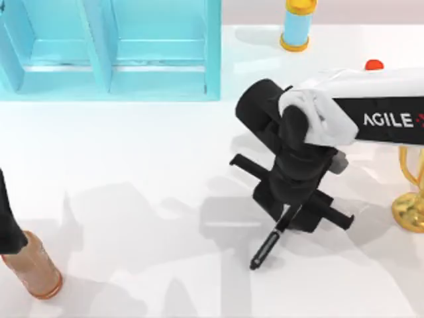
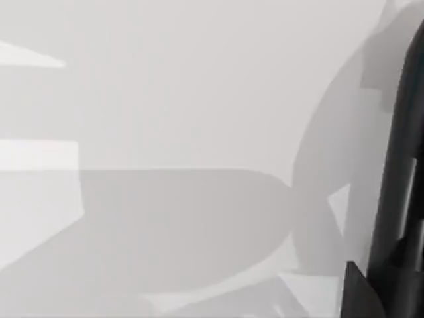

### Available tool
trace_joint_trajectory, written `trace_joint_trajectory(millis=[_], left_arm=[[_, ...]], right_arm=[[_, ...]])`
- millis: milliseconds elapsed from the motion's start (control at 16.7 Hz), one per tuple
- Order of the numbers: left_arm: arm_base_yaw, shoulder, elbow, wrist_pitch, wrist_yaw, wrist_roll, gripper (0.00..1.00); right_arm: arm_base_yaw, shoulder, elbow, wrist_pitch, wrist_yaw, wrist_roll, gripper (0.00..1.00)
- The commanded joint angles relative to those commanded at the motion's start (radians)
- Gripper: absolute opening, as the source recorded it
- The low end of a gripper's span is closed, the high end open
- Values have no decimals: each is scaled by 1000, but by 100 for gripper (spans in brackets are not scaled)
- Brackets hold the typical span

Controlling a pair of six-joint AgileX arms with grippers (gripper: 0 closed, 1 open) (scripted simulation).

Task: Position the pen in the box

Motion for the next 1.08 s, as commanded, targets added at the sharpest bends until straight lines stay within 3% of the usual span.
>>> trace_joint_trajectory(millis=[660, 1080], left_arm=[[0, 0, 0, 0, 0, 0, 100], [0, 0, 0, 0, 0, 0, 100]], right_arm=[[-1, -91, 210, -330, -1, -3, 0], [-1, -104, 235, -347, -1, -4, 0]])
